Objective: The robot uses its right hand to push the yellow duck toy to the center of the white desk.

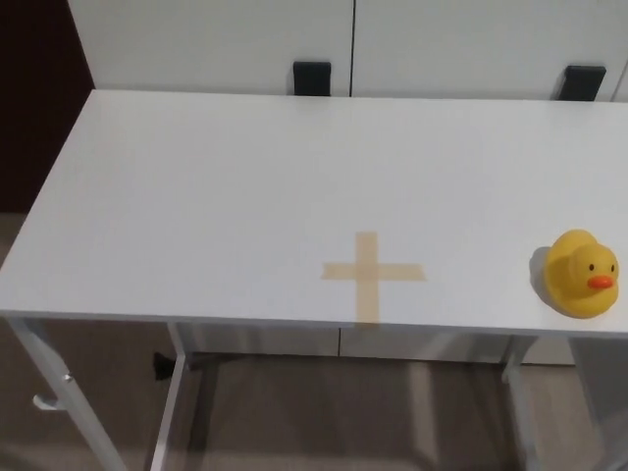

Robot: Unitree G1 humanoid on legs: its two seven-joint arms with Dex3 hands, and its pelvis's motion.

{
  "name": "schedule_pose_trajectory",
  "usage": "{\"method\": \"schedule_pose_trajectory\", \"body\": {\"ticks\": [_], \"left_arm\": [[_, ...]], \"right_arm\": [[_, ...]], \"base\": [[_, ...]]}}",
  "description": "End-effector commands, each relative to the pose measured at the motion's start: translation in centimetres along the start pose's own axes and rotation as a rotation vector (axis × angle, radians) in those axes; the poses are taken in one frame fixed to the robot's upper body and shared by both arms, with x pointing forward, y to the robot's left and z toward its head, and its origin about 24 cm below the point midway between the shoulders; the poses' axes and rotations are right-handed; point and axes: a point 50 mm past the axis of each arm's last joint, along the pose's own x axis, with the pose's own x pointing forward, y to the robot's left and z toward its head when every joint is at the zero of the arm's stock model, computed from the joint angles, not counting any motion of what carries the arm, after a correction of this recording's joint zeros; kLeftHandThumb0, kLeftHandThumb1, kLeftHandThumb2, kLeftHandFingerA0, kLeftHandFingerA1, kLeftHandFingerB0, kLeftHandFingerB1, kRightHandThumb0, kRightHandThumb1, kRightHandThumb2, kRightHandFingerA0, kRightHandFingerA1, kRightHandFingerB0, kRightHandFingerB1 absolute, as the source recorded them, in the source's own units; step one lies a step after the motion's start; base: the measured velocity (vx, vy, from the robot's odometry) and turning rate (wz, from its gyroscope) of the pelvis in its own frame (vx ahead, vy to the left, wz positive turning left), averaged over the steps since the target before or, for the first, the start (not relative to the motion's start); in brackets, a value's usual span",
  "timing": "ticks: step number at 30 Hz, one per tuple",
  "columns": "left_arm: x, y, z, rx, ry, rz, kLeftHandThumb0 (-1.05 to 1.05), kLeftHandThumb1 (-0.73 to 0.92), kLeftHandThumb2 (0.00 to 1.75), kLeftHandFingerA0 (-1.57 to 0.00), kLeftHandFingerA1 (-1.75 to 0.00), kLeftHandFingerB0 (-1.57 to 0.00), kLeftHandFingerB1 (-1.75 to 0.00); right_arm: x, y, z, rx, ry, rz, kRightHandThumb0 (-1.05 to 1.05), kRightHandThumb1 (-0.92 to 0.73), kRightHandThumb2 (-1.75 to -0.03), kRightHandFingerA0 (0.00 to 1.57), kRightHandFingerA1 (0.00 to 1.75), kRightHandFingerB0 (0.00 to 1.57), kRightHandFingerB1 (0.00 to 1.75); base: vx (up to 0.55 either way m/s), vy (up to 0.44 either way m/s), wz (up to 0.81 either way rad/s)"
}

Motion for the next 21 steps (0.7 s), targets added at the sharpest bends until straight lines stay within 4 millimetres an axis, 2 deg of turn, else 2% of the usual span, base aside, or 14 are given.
{"method": "schedule_pose_trajectory", "body": {"ticks": [1, 4, 6, 7, 8, 9, 10, 11, 12, 13, 16, 17, 18, 21], "left_arm": [[0.0, 0.8, 0.1, 0.014, -0.033, 0.035, -0.15, 0.67, 0.67, -0.85, -0.71, -0.81, -0.58], [0.0, 0.7, 0.0, 0.015, -0.026, 0.030, -0.13, 0.67, 0.69, -0.84, -0.72, -0.82, -0.59], [0.0, 0.7, -0.1, 0.018, -0.025, 0.034, -0.15, 0.68, 0.65, -0.85, -0.70, -0.80, -0.58], [0.0, 0.7, -0.1, 0.023, -0.025, 0.034, -0.15, 0.68, 0.65, -0.85, -0.70, -0.80, -0.58], [0.0, 0.7, -0.1, 0.022, -0.021, 0.033, -0.16, 0.69, 0.63, -0.86, -0.68, -0.80, -0.56], [0.0, 0.7, -0.1, 0.021, -0.017, 0.032, -0.16, 0.69, 0.63, -0.86, -0.68, -0.80, -0.56], [0.0, 0.7, -0.2, 0.007, -0.020, 0.029, -0.15, 0.66, 0.69, -0.86, -0.73, -0.84, -0.58], [0.0, 0.7, -0.2, 0.003, -0.024, 0.029, -0.15, 0.66, 0.70, -0.86, -0.73, -0.85, -0.59], [0.0, 0.7, -0.2, 0.005, -0.025, 0.029, -0.15, 0.66, 0.70, -0.86, -0.73, -0.85, -0.59], [0.0, 0.7, -0.1, 0.014, -0.027, 0.029, -0.14, 0.65, 0.71, -0.85, -0.71, -0.84, -0.57], [0.0, 0.7, -0.1, 0.018, -0.026, 0.029, -0.16, 0.67, 0.67, -0.84, -0.71, -0.80, -0.58], [0.0, 0.8, 0.1, 0.023, -0.029, 0.031, -0.17, 0.69, 0.63, -0.85, -0.70, -0.81, -0.56], [0.1, 0.8, 0.2, 0.019, -0.029, 0.033, -0.15, 0.68, 0.65, -0.84, -0.71, -0.81, -0.58], [0.1, 1.0, 0.4, 0.007, -0.035, 0.037, -0.14, 0.67, 0.67, -0.85, -0.75, -0.82, -0.60]], "right_arm": [[0.1, -0.7, 0.8, 0.005, -0.062, -0.024, -0.08, -0.36, -1.04, 1.05, 0.58, 0.74, 0.52], [0.0, -1.1, 0.6, 0.009, -0.058, -0.057, -0.06, -0.38, -0.99, 1.04, 0.56, 0.67, 0.47], [-0.1, -1.8, 0.9, 0.058, -0.096, -0.103, -0.37, -0.59, -0.64, 0.66, 0.65, 0.43, 0.41], [-0.1, -2.0, 1.0, 0.075, -0.105, -0.114, -0.37, -0.59, -0.64, 0.66, 0.65, 0.43, 0.41], [0.1, -2.6, 1.9, 0.130, -0.152, -0.127, -0.60, -0.67, -0.60, 0.36, 0.67, 0.24, 0.37], [0.1, -3.0, 2.6, 0.168, -0.186, -0.135, -0.60, -0.67, -0.60, 0.36, 0.67, 0.24, 0.37], [0.2, -4.4, 4.6, 0.215, -0.277, -0.167, -0.72, -0.58, -0.95, 0.16, 0.60, 0.07, 0.45], [0.3, -5.1, 5.7, 0.231, -0.315, -0.184, -0.38, -0.47, -1.06, 0.02, 0.54, 0.00, 0.51], [0.4, -5.3, 6.1, 0.240, -0.325, -0.188, -0.38, -0.47, -1.06, 0.02, 0.54, 0.00, 0.51], [0.6, -6.4, 8.4, 0.289, -0.390, -0.204, -0.83, -0.64, -1.07, 0.00, 0.58, 0.00, 0.35], [0.5, -7.2, 10.5, 0.323, -0.464, -0.226, -0.86, -0.66, -1.08, 0.02, 0.61, 0.00, 0.35], [0.3, -7.5, 11.7, 0.343, -0.507, -0.247, -0.87, -0.67, -1.07, 0.03, 0.62, 0.06, 0.38], [0.1, -7.9, 14.1, 0.367, -0.579, -0.265, -0.85, -0.70, -1.11, 0.04, 0.60, 0.00, 0.46], [-0.8, -8.2, 18.2, 0.397, -0.715, -0.291, -0.86, -0.73, -1.10, 0.14, 0.64, 0.03, 0.46]], "base": [[0.00, 0.000, 0.00], [0.00, 0.000, 0.00], [0.00, 0.000, 0.00], [0.00, 0.000, 0.00], [0.00, 0.000, 0.00], [0.00, 0.000, 0.00], [0.00, 0.000, 0.00], [0.00, 0.000, 0.00], [0.00, 0.000, 0.00], [0.00, 0.000, 0.00], [0.00, 0.000, 0.00], [0.00, 0.000, 0.00], [0.01, 0.000, 0.07], [0.00, 0.000, 0.00]]}}
